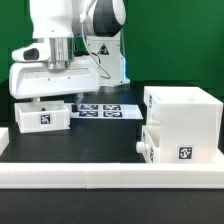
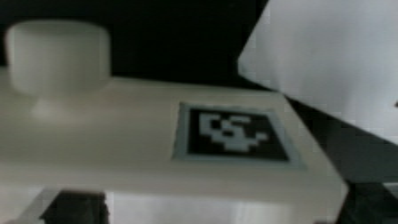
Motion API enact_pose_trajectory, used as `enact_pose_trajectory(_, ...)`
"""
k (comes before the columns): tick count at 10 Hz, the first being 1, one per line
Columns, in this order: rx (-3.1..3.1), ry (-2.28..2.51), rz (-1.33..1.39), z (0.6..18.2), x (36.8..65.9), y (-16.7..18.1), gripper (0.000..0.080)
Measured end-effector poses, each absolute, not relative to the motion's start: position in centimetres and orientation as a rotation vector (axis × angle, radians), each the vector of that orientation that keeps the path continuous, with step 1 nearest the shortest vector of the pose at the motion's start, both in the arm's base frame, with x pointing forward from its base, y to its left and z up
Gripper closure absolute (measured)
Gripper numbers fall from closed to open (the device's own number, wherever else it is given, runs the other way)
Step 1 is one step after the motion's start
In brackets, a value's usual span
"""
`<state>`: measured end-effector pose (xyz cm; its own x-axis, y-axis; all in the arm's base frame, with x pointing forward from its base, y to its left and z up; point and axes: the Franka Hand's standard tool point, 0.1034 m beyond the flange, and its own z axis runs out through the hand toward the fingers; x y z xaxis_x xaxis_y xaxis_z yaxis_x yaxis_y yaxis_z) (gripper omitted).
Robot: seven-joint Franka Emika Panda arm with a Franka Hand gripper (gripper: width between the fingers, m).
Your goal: Assemble drawer
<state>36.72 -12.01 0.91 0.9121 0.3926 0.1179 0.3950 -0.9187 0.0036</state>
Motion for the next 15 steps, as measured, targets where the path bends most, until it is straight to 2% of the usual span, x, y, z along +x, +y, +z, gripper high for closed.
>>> enact_pose_trajectory(1, -3.049, -0.627, -0.176, 0.7, 36.6, -11.9, 0.015)
enact_pose_trajectory(2, -3.046, -0.626, -0.171, 0.5, 36.5, -11.9, 0.0246)
enact_pose_trajectory(3, -3.046, -0.624, -0.169, 0.4, 36.4, -11.9, 0.0246)
enact_pose_trajectory(5, -3.046, -0.622, -0.168, 0.4, 36.4, -11.9, 0.0609)
enact_pose_trajectory(6, -3.046, -0.623, -0.168, 0.4, 36.4, -11.9, 0.0609)
enact_pose_trajectory(7, -3.046, -0.624, -0.168, 0.4, 36.4, -11.8, 0.0758)
enact_pose_trajectory(11, -3.037, -0.636, -0.166, 0.9, 37.1, -11.0, 0.0758)
enact_pose_trajectory(15, -3.029, -0.605, -0.213, 2.9, 40.9, -5.9, 0.0758)
